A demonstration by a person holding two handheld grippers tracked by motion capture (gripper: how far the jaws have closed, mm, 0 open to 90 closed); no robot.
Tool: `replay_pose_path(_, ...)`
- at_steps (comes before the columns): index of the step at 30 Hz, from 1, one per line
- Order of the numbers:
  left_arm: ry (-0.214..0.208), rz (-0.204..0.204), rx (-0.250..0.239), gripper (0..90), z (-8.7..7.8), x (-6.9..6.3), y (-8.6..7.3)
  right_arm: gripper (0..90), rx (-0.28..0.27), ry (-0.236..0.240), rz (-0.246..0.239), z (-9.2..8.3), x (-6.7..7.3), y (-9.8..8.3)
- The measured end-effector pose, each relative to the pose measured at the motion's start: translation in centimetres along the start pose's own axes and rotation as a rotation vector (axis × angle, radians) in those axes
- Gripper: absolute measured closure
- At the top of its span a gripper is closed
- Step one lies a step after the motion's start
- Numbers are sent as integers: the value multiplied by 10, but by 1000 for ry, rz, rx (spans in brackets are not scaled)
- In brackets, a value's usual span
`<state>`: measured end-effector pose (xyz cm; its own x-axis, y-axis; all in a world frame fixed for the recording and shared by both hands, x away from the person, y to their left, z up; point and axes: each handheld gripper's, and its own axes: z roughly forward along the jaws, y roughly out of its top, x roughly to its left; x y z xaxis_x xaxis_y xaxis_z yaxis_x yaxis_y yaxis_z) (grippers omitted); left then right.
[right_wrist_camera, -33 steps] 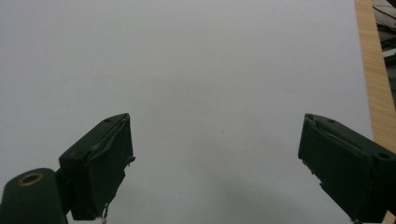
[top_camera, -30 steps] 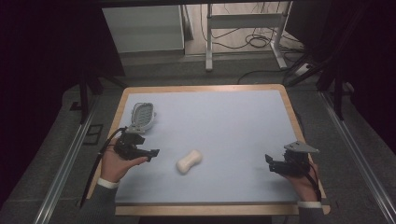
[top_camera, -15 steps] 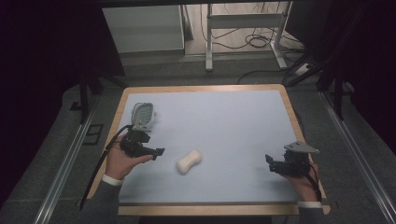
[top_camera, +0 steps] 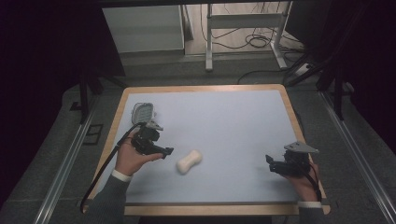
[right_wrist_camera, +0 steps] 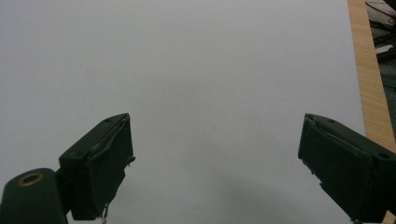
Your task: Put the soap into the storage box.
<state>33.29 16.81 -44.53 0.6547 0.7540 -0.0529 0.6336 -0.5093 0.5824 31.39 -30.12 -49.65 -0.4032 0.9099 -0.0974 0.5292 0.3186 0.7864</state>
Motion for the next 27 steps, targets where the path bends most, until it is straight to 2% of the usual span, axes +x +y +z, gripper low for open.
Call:
replay_pose_path(10, -10, 36, 32, 220, 10, -11, 12, 99, 3, -2, 3, 1, -2, -1)
replay_pose_path(13, -14, 46, 40, 220, 17, -18, 15, 99, 4, -2, 3, 1, -2, -1)
replay_pose_path(14, -29, 48, 46, 220, 22, -21, 16, 99, 4, -2, 3, 1, -2, -1)
replay_pose_path(19, -31, 67, 72, 218, 33, -28, 19, 99, 7, -3, 7, 1, -3, -2)
replay_pose_path(27, -40, 89, 87, 216, 40, -37, 22, 99, 11, -4, 3, 2, -4, -3)
